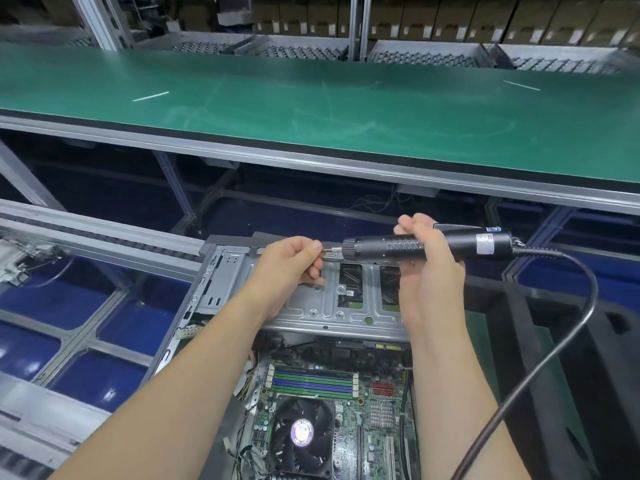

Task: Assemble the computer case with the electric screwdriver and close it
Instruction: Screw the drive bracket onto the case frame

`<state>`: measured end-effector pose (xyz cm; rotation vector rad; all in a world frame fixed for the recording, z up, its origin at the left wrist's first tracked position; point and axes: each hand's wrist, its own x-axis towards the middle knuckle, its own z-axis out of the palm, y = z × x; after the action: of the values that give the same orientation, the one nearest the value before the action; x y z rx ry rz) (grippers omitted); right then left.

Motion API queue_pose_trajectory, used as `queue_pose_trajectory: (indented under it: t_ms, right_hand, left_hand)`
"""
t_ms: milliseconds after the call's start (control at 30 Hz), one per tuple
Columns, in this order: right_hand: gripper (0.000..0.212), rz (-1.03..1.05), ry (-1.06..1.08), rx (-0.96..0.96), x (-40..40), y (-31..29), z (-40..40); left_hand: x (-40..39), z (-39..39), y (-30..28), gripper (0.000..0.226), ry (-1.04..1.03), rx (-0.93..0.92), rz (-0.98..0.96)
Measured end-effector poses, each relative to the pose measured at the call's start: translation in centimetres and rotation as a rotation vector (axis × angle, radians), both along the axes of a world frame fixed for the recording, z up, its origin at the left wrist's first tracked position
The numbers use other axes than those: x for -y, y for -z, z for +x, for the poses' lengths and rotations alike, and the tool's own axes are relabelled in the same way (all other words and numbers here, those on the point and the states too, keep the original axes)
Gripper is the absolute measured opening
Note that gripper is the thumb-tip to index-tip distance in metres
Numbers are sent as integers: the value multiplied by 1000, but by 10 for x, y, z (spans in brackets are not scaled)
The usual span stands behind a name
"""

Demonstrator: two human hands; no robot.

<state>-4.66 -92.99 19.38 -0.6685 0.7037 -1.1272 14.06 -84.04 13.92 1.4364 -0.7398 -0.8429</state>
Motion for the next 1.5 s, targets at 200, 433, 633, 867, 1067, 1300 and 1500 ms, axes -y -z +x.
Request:
queue_pose_trajectory:
  t_ms: [200,433,633,867,1067,1300,1500]
  right_hand:
    - [31,-74,-101,323,7,-6,-9]
    - [23,-219,-208,346,4,-18,-16]
    - [19,-254,-168,287,-1,-23,-17]
    - [12,-276,-135,253,-1,-25,-22]
    - [11,-396,-112,112,-4,-30,-16]
    - [15,-485,-126,24,-7,-30,-8]
    - [10,-484,-128,-23,-8,-30,-5]
  left_hand:
    - [2,-7,-5,30,44,87,39]
    - [-1,-12,-9,24,106,139,53]
    - [-4,-17,-15,17,84,145,43]
    - [-9,-28,-23,28,83,305,114]
    - [-25,-30,-11,22,-99,725,128]
    - [-21,-34,-13,14,112,960,110]
    - [-14,-32,-15,11,150,1076,150]
